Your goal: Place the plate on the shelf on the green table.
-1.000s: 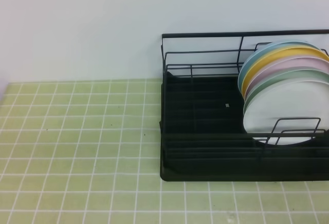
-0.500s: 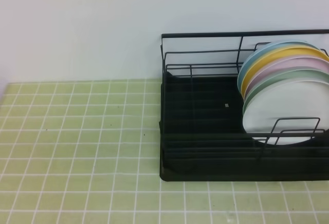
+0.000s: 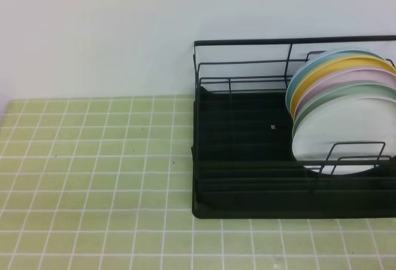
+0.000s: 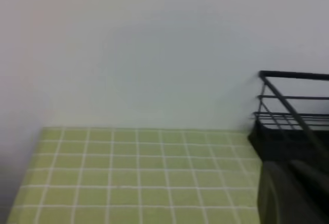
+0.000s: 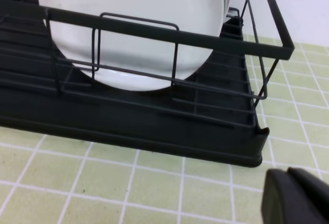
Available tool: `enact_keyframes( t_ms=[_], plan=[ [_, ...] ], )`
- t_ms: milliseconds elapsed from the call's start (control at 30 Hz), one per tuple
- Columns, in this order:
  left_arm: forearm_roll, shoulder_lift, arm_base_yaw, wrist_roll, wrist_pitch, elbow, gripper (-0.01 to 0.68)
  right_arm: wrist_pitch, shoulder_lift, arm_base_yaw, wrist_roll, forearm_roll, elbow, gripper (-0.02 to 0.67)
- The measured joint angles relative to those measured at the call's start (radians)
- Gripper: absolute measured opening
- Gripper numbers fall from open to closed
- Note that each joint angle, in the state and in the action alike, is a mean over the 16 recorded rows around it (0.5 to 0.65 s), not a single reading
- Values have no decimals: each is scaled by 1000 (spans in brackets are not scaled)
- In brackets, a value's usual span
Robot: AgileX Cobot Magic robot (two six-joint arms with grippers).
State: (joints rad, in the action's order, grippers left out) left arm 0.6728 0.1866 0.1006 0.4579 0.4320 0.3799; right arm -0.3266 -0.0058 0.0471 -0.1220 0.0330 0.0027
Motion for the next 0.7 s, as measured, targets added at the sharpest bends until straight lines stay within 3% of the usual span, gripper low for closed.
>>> enact_keyframes(
  t_ms=[300,700],
  plan=[
    [-310,-48,-64,-305,-140,-107,-2,-1,0,0,0,0,-2,-3],
    [-431,-171,-113,-385,-258,-310,-2,-1,0,0,0,0,-2,-3]
  ],
)
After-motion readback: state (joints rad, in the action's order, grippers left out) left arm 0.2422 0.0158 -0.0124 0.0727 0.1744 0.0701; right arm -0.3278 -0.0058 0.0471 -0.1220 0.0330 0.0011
